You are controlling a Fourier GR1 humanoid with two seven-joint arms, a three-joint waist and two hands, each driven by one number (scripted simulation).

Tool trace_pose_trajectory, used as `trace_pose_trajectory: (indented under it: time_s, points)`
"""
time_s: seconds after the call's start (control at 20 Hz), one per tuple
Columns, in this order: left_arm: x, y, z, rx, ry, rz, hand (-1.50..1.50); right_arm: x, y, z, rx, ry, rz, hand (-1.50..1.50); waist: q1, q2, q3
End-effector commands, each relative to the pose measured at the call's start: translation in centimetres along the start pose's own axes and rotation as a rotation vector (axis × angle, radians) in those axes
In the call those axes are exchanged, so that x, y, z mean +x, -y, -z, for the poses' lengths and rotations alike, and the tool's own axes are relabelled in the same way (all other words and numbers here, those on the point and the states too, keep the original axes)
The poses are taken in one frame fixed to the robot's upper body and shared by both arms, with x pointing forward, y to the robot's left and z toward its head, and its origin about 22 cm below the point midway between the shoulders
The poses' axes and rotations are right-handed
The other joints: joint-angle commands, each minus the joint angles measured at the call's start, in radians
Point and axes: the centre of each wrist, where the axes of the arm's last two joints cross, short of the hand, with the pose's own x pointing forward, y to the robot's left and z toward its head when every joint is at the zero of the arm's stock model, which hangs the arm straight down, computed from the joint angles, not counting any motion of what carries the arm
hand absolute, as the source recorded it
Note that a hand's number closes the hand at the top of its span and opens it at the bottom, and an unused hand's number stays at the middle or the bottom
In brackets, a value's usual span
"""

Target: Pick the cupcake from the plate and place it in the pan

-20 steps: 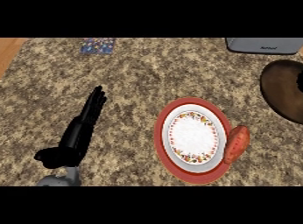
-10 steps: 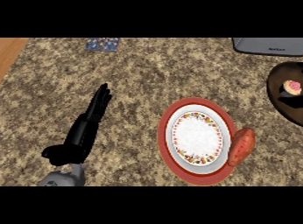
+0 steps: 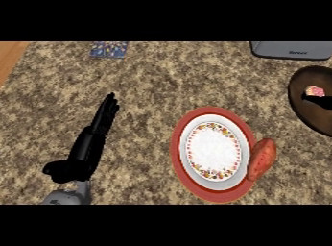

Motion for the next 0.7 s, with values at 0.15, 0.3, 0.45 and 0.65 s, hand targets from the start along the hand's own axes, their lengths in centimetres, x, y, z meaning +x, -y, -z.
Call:
trace_pose_trajectory:
  time_s: [0.15,0.3,0.45,0.65]
  points:
    - [-0.5,0.3,-0.2,0.012,-0.024,-0.014,0.0,-1.4,5.0,-0.5,0.002,-0.02,0.238,-1.5,-0.025,-0.01,-0.002]
    - [0.2,0.3,0.4,0.015,0.0,-0.004,0.0,-3.4,7.0,-2.3,0.031,0.006,0.318,-1.5,-0.029,-0.008,-0.001]
    - [0.1,-0.6,-1.1,0.017,-0.022,-0.002,0.0,-4.2,9.0,-3.2,0.12,0.008,0.408,-1.5,-0.023,-0.014,0.0]
    - [-1.2,-1.0,-2.1,0.032,-0.034,0.001,0.0,-5.9,11.0,-5.2,0.207,0.061,0.406,-1.5,-0.032,-0.016,-0.002]
